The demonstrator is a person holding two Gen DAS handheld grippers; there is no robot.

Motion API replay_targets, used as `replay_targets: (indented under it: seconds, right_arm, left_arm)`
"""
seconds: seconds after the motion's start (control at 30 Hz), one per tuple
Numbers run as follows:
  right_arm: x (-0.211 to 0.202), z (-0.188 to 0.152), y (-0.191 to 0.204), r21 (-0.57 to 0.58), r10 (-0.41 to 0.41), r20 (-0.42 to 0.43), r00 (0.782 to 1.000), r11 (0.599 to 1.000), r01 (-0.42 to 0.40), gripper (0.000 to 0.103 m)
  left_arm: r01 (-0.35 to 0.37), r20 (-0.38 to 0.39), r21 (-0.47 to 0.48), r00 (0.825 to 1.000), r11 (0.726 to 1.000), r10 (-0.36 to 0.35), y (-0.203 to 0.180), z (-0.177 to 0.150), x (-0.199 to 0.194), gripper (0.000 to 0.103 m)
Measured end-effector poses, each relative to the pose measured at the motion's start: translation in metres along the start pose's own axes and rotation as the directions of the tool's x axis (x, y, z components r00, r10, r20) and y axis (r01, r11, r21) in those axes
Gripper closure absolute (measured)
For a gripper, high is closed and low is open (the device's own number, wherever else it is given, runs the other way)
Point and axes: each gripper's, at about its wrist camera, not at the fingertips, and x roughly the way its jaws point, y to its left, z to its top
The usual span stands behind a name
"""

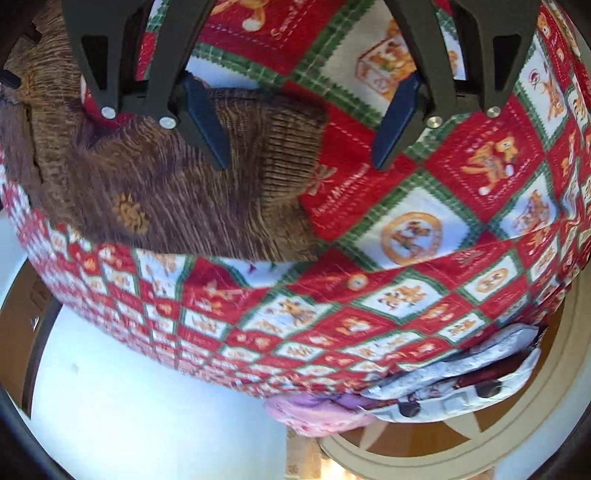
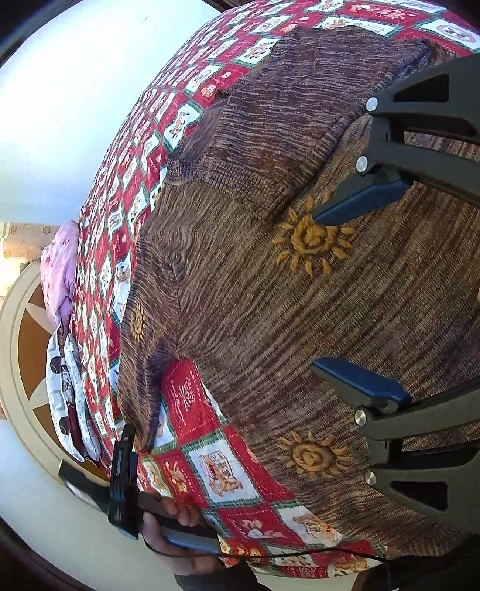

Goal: Fold small clothes
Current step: 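Lower the left tool to the other sleeve cuff and close on it, then lift the sleeve with the left tool and fold it across the body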

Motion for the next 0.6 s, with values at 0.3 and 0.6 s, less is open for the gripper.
replay_targets:
  seconds: [0.3,0.6]
  right_arm:
    - [-0.003,-0.004,-0.002,0.025,-0.012,0.005,1.0,1.0,0.012,0.028]
    - [-0.02,-0.006,-0.021,0.102,-0.046,0.047,0.998,0.994,0.041,0.028]
  left_arm:
    - [0.11,-0.06,-0.018,0.992,0.994,-0.111,0.001,0.007,0.009,0.09]
    - [0.188,0.057,0.025,0.98,0.982,-0.189,-0.022,0.027,-0.033,0.091]
